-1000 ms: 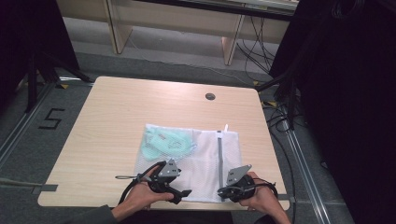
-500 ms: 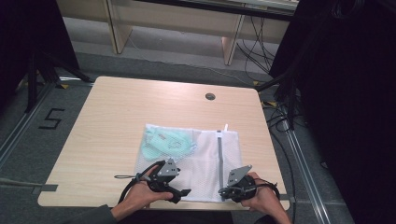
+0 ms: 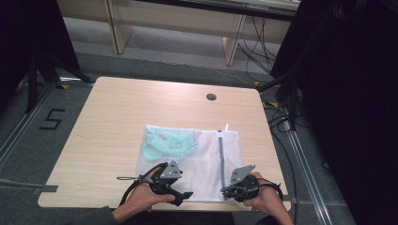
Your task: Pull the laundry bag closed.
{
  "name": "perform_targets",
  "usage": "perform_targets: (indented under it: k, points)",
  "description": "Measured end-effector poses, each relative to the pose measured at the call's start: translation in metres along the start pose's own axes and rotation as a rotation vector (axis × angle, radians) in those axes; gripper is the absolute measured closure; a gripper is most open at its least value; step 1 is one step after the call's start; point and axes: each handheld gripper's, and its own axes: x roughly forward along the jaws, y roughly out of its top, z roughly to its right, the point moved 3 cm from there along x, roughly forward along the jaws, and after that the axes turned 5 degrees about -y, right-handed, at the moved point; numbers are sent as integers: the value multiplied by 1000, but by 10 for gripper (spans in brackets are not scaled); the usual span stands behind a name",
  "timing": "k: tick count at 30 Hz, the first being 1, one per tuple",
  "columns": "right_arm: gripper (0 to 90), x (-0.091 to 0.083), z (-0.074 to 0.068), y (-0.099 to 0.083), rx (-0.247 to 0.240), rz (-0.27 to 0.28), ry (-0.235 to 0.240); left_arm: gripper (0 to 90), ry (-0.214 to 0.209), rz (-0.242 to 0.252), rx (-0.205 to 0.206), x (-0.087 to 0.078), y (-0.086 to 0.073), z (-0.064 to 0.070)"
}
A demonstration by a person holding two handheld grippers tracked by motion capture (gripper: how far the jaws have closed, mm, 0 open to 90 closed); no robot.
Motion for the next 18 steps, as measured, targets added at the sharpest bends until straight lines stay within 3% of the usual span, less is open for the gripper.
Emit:
perform_targets:
  k: [2,4,6,10,11,13,14,15,18]
  points:
    - [866,0,1,1,-10,7,2,228,-17,7,-9,3,0,4]
    - [866,-2,1,2,9,13,-5,241,-27,22,-8,6,2,8]
    - [866,-4,1,4,14,23,-14,286,-45,30,16,11,5,11]
    - [866,-5,3,5,24,40,-14,283,-60,21,48,21,7,20]
    - [866,-5,5,6,1,48,-9,277,-62,27,55,25,7,23]
    - [867,-6,2,6,57,42,-19,263,-64,31,69,33,8,27]
    - [866,-6,4,7,37,46,-26,263,-68,21,75,37,8,29]
    - [866,-7,3,7,62,46,-16,266,-73,22,80,41,9,31]
    - [866,-11,4,9,63,49,-26,269,-93,32,110,51,12,37]
